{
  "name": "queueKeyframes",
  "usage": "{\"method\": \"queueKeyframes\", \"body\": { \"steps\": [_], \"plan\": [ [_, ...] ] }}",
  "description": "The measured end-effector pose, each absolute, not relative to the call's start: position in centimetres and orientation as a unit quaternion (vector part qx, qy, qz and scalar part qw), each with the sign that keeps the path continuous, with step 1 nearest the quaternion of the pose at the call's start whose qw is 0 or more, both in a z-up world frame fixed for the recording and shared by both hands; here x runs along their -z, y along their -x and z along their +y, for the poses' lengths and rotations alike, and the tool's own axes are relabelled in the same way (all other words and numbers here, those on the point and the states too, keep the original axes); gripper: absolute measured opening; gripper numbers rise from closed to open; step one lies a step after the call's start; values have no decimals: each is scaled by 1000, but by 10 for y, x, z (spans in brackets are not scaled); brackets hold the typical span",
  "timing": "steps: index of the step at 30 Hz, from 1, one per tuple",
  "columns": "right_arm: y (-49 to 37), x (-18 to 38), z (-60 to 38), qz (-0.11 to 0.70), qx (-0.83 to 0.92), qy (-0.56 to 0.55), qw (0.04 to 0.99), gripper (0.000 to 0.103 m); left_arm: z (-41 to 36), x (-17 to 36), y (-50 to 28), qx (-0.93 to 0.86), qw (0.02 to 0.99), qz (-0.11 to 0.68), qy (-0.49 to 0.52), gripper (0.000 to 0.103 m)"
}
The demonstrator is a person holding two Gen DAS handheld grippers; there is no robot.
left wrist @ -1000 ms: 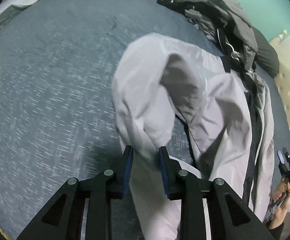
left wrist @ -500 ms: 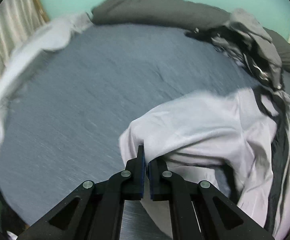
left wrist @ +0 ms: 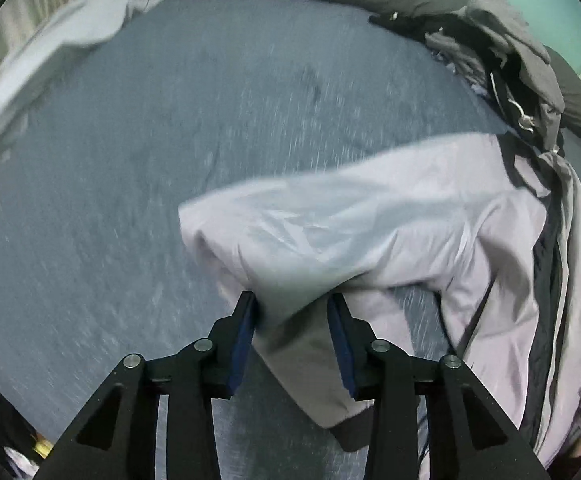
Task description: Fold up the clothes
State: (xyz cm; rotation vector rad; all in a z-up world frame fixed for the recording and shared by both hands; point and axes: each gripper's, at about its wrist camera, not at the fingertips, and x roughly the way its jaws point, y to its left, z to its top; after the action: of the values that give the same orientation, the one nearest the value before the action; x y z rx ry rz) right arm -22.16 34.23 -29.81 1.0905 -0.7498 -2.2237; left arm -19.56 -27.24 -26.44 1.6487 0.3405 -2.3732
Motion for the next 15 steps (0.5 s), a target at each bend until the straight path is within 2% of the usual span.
{"method": "queueKeyframes", "body": {
  "steps": [5,11,15],
  "plan": [
    [221,298,340,-274,827,-406,275,42,-273,299,174,797,112,155,-573,50],
    [221,299,337,-273,826,-409,275,42,-271,303,149,803,90,196,-556,52],
    [221,300,336,-271,825,-411,277,42,-258,314,148,795,81,189,-571,57]
  ]
}}
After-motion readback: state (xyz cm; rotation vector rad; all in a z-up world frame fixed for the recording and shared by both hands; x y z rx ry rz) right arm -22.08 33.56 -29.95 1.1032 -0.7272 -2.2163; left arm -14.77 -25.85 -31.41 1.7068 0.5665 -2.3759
